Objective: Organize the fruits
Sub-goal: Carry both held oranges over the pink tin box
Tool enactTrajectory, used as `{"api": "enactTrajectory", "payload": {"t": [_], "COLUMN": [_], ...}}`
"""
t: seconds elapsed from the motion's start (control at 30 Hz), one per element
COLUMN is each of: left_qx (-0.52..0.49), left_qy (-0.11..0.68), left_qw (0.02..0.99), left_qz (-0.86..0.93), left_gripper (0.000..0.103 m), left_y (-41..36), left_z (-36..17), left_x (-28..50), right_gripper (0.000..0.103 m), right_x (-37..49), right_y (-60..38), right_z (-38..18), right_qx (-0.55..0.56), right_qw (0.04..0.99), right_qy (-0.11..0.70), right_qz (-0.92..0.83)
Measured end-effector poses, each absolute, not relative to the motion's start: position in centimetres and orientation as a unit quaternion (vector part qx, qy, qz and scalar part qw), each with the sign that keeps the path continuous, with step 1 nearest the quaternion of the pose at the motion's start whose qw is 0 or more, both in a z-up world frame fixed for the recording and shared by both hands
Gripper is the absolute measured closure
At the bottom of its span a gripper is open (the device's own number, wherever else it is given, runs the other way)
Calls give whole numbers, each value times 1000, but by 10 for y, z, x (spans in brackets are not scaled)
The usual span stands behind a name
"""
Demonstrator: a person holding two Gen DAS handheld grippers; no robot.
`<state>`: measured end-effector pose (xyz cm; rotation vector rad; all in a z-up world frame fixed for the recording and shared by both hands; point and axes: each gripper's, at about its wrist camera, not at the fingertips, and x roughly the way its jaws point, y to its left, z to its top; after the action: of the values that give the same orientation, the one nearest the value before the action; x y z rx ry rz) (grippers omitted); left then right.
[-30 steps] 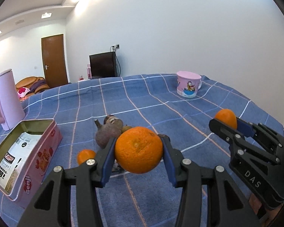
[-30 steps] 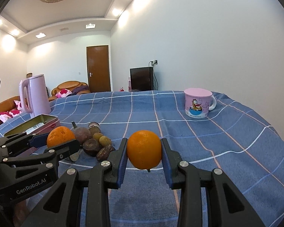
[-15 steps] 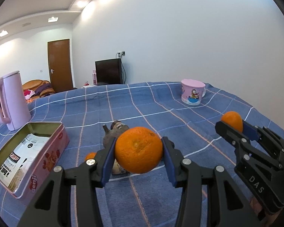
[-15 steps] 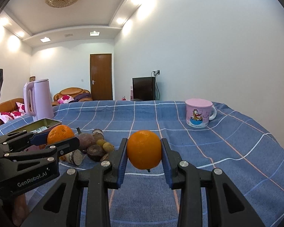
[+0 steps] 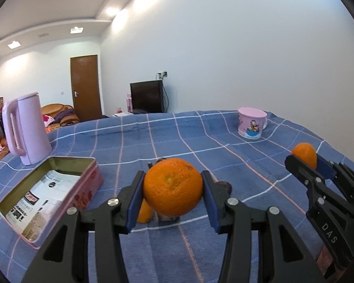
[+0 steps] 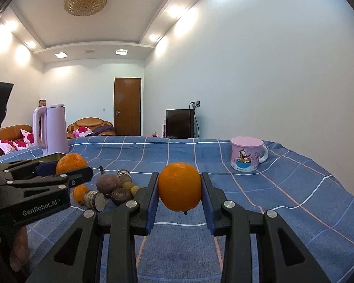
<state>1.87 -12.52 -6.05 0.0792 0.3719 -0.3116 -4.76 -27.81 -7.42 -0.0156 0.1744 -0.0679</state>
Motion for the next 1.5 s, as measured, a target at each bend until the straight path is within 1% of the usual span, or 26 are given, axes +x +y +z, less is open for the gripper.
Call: {"api": "enactTrajectory", "payload": {"t": [0.2,0.57,1.07,1.5], "left_qx": [44,38,17,-2], "left_qy": [181,188,202,225], "left_qw": [974,977,978,974], "left_qz": [-128,-95,-50,-3], "left_gripper": [54,54,54,54], "left_y": [-114,-89,-44,4], "left_z": [-55,-51,-48,-51], "left_x": [21,29,40,59], "right_gripper": [68,68,68,68], "right_x": [-42,-28,-5,25], "right_y": [-268,-260,-222,-168], "right_z": [-73,-63,-45,-37], "right_qx": [-36,-18,-25,-60], "right_qw": [994,992,990,983], "right_qy": [99,121,136,149], "right_qz": [-40,-13,39,88]}}
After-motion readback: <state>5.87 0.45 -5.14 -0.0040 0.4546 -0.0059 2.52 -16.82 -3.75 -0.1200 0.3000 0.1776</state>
